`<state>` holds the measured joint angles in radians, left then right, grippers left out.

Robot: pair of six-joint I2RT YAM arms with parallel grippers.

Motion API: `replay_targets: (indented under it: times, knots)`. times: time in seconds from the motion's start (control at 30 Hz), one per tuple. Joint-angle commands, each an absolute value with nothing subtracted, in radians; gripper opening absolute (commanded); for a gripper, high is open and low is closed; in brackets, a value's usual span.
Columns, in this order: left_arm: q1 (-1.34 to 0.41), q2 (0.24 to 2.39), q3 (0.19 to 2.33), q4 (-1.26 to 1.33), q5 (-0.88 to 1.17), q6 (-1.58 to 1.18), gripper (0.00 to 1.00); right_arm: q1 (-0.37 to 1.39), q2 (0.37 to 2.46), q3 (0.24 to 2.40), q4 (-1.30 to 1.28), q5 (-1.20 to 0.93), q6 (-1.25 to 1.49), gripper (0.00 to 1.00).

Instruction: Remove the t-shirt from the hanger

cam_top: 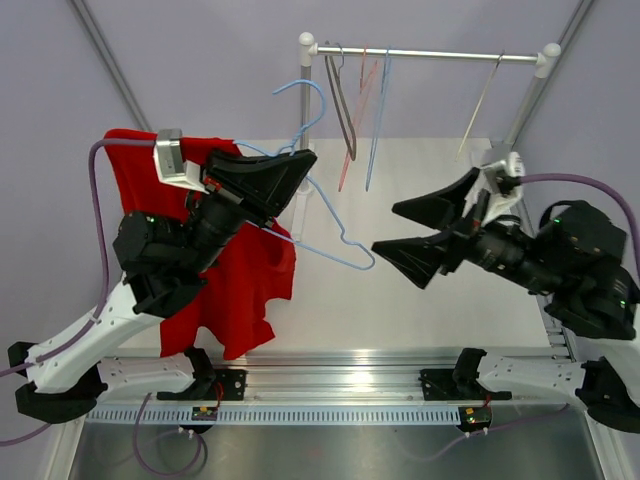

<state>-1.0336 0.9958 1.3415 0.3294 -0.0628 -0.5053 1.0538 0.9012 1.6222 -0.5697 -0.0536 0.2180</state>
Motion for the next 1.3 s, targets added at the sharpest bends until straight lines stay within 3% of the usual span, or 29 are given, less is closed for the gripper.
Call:
replay_targets:
  times: [0.0,0.1,0.2,0.23,0.27,0.37,0.47,0.57,0.6,0.67,0.73,0.87,0.97,1.1,1.27]
  knots:
    - [-1.031,1.011,1.362,0.368,0.006,-0.538,0.0,1.055,1.021,1.67,-0.574,-0.04,0.12,0.94]
    - [-1.032,1.029,1.376,0.364,0.047,-0.569,0.0,1.057,1.074,1.678,-0.543,-0.052,0.114,0.93]
    - [-1.032,1.032,1.379,0.359,0.057,-0.584,0.0,1.057,1.091,1.654,-0.502,-0.035,0.121,0.8]
    - [-1.032,1.029,1.378,0.357,0.058,-0.587,0.0,1.057,1.089,1.641,-0.489,-0.028,0.127,0.71]
    - [-1.032,1.031,1.378,0.359,0.06,-0.591,0.0,1.057,1.083,1.614,-0.462,-0.02,0.135,0.45]
    - [-1.032,1.029,1.379,0.35,0.061,-0.592,0.0,1.058,1.062,1.568,-0.42,-0.005,0.159,0.02]
    - [-1.032,1.029,1.391,0.316,0.058,-0.578,0.02,1.057,1.023,1.522,-0.376,0.049,0.181,0.0]
    - [-1.032,1.037,1.43,0.261,0.063,-0.555,0.43,1.057,0.997,1.514,-0.371,0.095,0.187,0.0]
    - [-1.032,1.038,1.459,0.223,0.07,-0.552,0.71,1.057,0.991,1.514,-0.373,0.104,0.189,0.0]
    - [-1.032,1.042,1.489,0.177,0.09,-0.543,0.89,1.057,0.982,1.513,-0.367,0.123,0.19,0.0]
    - [-1.032,1.042,1.522,0.161,0.126,-0.555,0.99,1.058,0.974,1.509,-0.354,0.133,0.19,0.0]
    - [-1.032,1.028,1.588,0.036,0.181,-0.525,0.99,1.057,0.953,1.493,-0.325,0.153,0.187,0.0]
    - [-1.032,0.959,1.576,-0.126,0.106,-0.444,0.99,1.058,0.93,1.486,-0.307,0.146,0.187,0.0]
    - [-1.032,0.841,1.455,-0.34,-0.351,-0.299,0.99,1.057,0.907,1.496,-0.302,0.115,0.186,0.0]
    - [-1.032,0.781,1.27,-0.417,-0.586,-0.204,0.99,1.057,0.881,1.511,-0.307,0.071,0.195,0.0]
